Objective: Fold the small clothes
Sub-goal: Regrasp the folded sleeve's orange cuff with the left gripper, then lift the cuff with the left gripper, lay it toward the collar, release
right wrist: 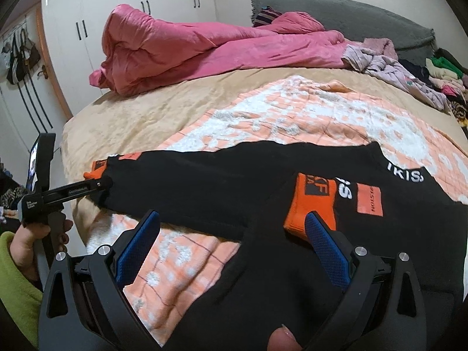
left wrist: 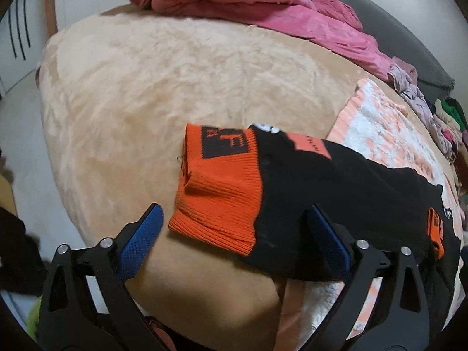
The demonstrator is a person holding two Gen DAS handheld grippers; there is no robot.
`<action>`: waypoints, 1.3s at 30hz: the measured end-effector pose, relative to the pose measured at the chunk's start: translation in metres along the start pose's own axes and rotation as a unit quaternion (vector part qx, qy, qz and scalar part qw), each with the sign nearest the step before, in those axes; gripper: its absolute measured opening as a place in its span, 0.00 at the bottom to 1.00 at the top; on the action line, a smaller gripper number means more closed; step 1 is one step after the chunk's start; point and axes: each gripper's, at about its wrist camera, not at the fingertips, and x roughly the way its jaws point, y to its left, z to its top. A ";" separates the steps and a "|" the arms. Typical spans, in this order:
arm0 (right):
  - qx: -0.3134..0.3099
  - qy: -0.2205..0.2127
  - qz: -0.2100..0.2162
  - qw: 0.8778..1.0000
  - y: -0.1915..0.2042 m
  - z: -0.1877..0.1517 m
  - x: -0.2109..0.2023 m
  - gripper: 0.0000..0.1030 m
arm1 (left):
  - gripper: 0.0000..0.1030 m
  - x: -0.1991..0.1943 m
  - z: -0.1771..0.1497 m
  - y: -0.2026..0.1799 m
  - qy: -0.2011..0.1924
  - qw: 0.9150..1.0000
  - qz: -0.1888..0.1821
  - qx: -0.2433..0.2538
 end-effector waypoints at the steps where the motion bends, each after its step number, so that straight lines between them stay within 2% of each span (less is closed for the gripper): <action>1: 0.005 0.002 -0.004 1.000 -0.004 -0.002 0.001 0.96 | 0.82 0.000 0.000 -0.001 -0.002 1.000 -0.001 0.001; 2: 0.008 0.003 -0.007 1.000 -0.006 -0.004 0.002 0.96 | 0.70 -0.003 0.001 -0.001 -0.011 1.000 -0.004 0.002; 3: 0.013 0.005 -0.009 1.000 -0.009 -0.005 0.004 0.96 | 0.63 -0.002 0.000 -0.002 -0.018 1.000 -0.003 0.004; 4: 0.018 0.008 -0.011 1.000 -0.012 -0.007 0.005 0.96 | 0.62 -0.001 0.000 -0.003 -0.021 1.000 -0.004 0.007; 7: 0.039 0.015 -0.014 0.999 -0.021 -0.014 0.006 0.96 | 0.47 0.003 0.000 -0.004 -0.014 1.000 -0.018 0.010; 9: 0.049 0.016 -0.013 0.999 -0.025 -0.019 0.004 0.96 | 0.20 0.004 -0.001 -0.005 -0.016 0.999 -0.039 0.014; 11: 0.053 0.015 -0.015 0.998 -0.029 -0.022 -0.001 0.96 | 0.14 -0.001 -0.001 -0.009 -0.015 0.999 -0.051 0.009; 13: 0.061 0.011 -0.017 0.998 -0.035 -0.025 -0.008 0.96 | 0.12 -0.009 -0.001 -0.011 -0.022 0.997 -0.072 -0.001; 20: 0.097 -0.003 -0.027 0.995 -0.063 -0.033 -0.027 0.96 | 0.11 -0.050 0.005 -0.040 -0.052 0.989 -0.138 0.012; 28: 0.135 -0.026 -0.035 0.990 -0.094 -0.045 -0.055 0.96 | 0.10 -0.089 0.004 -0.079 -0.082 0.979 -0.183 0.035; 39: 0.180 -0.047 -0.042 0.982 -0.132 -0.066 -0.086 0.96 | 0.10 -0.121 -0.005 -0.171 -0.070 0.960 -0.256 0.092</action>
